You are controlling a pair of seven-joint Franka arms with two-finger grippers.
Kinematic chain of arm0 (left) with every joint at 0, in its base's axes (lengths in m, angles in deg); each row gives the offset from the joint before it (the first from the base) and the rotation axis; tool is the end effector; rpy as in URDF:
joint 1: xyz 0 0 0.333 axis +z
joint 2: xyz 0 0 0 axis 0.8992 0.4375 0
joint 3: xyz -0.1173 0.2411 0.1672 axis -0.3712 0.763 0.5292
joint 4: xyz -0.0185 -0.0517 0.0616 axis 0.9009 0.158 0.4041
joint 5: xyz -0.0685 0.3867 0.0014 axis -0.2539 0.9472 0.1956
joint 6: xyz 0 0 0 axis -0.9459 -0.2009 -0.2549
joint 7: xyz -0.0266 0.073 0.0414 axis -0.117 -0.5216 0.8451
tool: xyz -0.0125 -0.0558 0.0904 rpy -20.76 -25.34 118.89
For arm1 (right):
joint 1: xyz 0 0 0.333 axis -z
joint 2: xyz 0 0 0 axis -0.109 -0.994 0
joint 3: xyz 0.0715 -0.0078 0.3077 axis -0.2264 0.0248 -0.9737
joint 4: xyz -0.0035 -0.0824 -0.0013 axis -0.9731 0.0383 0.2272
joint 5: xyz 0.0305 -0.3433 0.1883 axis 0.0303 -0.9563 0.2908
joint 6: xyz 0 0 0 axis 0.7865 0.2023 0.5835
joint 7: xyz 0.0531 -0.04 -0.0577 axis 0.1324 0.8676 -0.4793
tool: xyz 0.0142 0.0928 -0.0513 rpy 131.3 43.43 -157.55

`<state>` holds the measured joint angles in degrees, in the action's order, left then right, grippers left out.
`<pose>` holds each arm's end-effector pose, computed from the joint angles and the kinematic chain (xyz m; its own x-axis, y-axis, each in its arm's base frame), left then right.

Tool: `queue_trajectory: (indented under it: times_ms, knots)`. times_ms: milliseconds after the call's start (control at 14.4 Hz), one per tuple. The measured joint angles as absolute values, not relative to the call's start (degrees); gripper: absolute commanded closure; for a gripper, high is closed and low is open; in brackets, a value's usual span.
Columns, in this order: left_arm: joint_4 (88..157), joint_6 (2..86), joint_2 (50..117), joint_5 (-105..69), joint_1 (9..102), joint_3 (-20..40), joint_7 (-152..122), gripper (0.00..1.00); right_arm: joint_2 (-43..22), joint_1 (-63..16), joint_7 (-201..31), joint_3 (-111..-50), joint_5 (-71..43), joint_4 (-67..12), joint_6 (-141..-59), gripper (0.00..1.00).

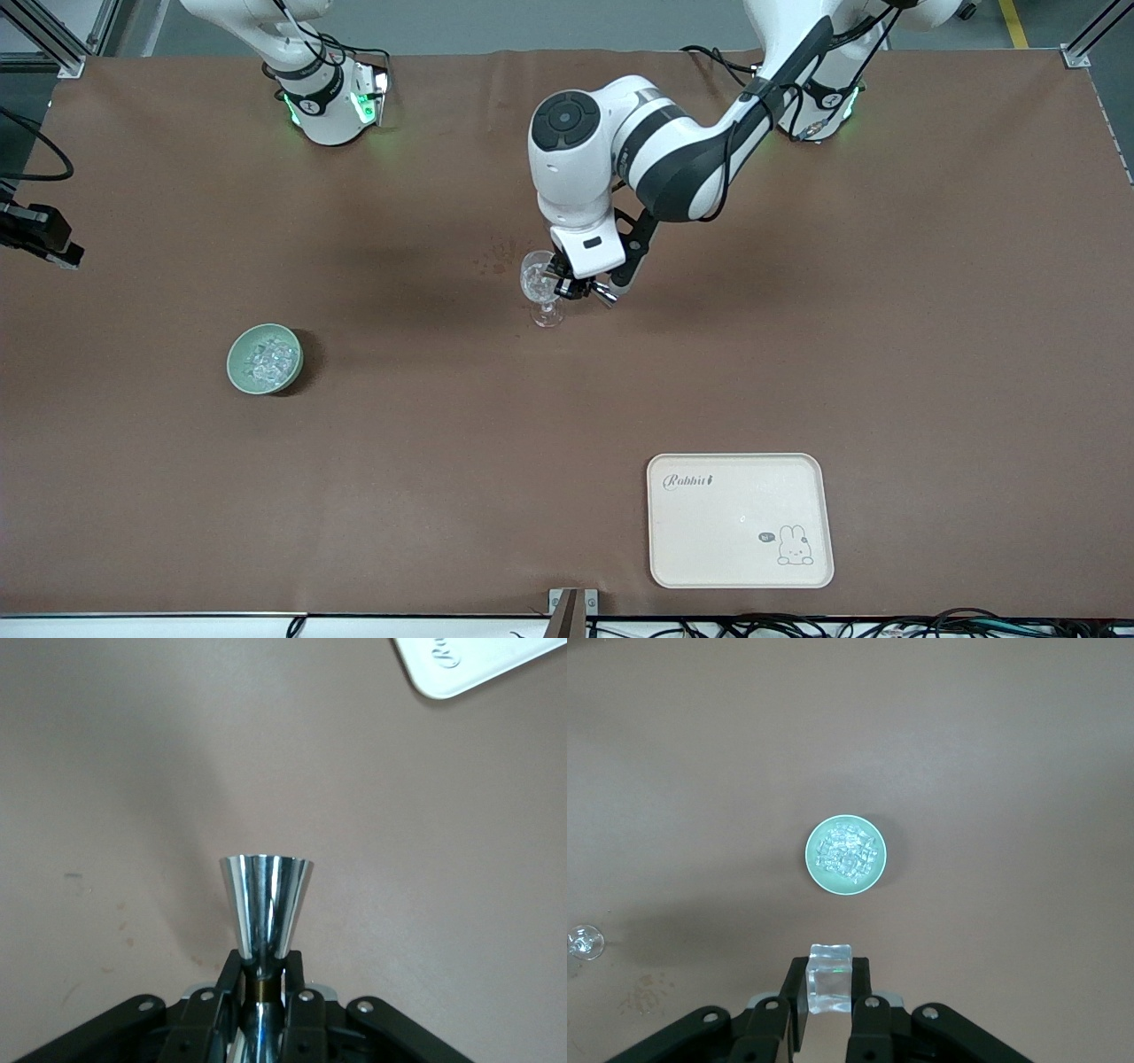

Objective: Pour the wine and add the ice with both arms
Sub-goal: 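Carry the jigger from the glass toward the white tray with the left gripper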

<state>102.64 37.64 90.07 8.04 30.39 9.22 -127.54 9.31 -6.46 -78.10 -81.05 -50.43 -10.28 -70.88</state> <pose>0.4802 -0.5237 0.3993 0.4478 0.8893 0.0924 0.8894 -0.4537 0.0564 0.5671 -0.0442 0.6463 0.9930 -0.1181 0.0037 -0.1181 -0.9930 -0.0097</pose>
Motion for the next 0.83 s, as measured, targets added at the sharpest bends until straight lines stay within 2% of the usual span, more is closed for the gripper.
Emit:
queue_trajectory:
  times_ms: [834]
  knots:
    - [102.65, 37.53, 90.94, 20.76, 25.21, 9.18, -127.53, 1.0, 9.31, -6.46, -78.1, -81.06, -50.43, -10.28, -70.88, 0.98]
